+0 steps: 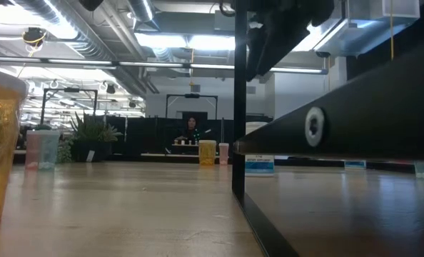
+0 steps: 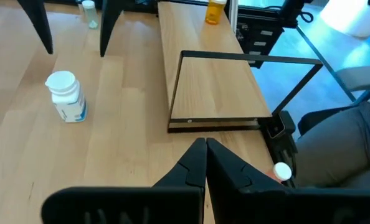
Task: Pick and place medicine bottles onto shelf by color
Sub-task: Put the middle white pill bottle on the shelf
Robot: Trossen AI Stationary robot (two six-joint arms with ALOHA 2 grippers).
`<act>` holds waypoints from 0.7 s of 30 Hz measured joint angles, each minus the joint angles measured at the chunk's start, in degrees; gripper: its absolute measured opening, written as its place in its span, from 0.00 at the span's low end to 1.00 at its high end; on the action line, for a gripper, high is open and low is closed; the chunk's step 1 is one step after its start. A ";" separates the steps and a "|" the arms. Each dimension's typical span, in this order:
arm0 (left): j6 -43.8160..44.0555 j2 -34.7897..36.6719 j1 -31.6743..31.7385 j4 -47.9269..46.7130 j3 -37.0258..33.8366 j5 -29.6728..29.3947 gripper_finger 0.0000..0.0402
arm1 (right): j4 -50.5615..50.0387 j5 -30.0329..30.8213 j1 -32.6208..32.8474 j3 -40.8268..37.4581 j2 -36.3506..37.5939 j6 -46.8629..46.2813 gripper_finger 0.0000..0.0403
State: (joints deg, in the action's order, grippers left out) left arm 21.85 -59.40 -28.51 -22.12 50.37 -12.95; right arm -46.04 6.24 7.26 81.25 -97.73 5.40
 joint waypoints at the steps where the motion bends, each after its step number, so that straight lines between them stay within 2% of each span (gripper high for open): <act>1: 0.10 0.00 0.00 -0.18 0.00 0.00 0.00 | 1.34 -0.04 -0.22 -0.68 0.00 0.07 0.68; 6: 0.30 0.00 0.00 -2.20 0.00 0.00 0.00 | 6.09 0.09 -1.72 -2.89 0.00 -0.55 0.68; 21: 0.12 0.02 0.00 -3.21 0.00 -0.02 0.00 | 3.48 -2.32 -6.67 -3.00 -0.50 -3.99 0.68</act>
State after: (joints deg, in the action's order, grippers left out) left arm 21.98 -59.37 -28.51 -25.33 50.37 -12.97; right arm -42.57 3.92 0.59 78.25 -98.24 1.42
